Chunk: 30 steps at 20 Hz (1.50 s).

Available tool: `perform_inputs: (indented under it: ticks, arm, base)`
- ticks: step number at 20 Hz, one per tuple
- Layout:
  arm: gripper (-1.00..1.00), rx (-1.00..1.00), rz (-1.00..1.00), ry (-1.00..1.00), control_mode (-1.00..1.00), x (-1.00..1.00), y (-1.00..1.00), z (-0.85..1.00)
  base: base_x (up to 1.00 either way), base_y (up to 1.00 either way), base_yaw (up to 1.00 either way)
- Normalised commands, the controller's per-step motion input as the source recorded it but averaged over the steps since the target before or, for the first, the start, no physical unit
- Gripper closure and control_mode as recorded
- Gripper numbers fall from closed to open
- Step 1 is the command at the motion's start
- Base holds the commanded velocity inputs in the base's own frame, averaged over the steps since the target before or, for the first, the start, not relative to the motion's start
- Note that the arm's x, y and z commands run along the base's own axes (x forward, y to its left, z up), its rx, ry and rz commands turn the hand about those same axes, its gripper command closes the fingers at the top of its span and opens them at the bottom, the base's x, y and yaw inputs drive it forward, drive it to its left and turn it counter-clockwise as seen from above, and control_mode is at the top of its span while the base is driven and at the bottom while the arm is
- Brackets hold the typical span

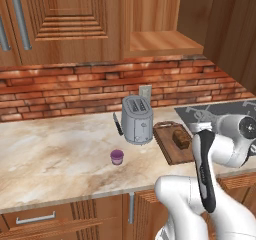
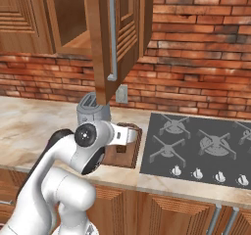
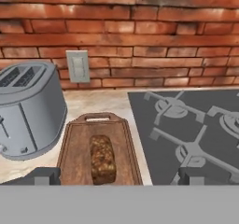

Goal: Pick the bread, place it on the cutting board, pick the jam, place it on the counter, and close the cabinet.

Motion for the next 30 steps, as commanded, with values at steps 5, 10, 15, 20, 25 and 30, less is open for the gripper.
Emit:
perform_inputs:
  ticks: [5, 10, 15, 20, 25, 30]
  arm:
    - [-1.00, 0.00, 0.02, -0.13, -1.00, -0.46, 0.00, 0.18]
    - [-1.00, 0.00, 0.02, -0.12, -1.00, -0.47, 0.00, 0.21]
    - [-1.00, 0.00, 0.02, -0.11, -1.00, -0.47, 0.00, 0.20]
    - [-1.00, 0.00, 0.03, -0.10, -1.00, -0.50, 0.00, 0.21]
    - [-1.00, 0.00, 0.04, -0.10, -1.00, -0.45, -0.03, 0.17]
    - [-1.00, 0.00, 0.03, -0.10, -1.00, -0.20, -0.18, 0.14]
  base:
    - [0.00, 0.00, 0.00]
    - [0.00, 0.00, 0.00]
    - [0.00, 0.00, 0.00]
    - [0.00, 0.00, 0.00]
    - [0.00, 0.00, 0.00]
    - [0.00, 0.00, 0.00]
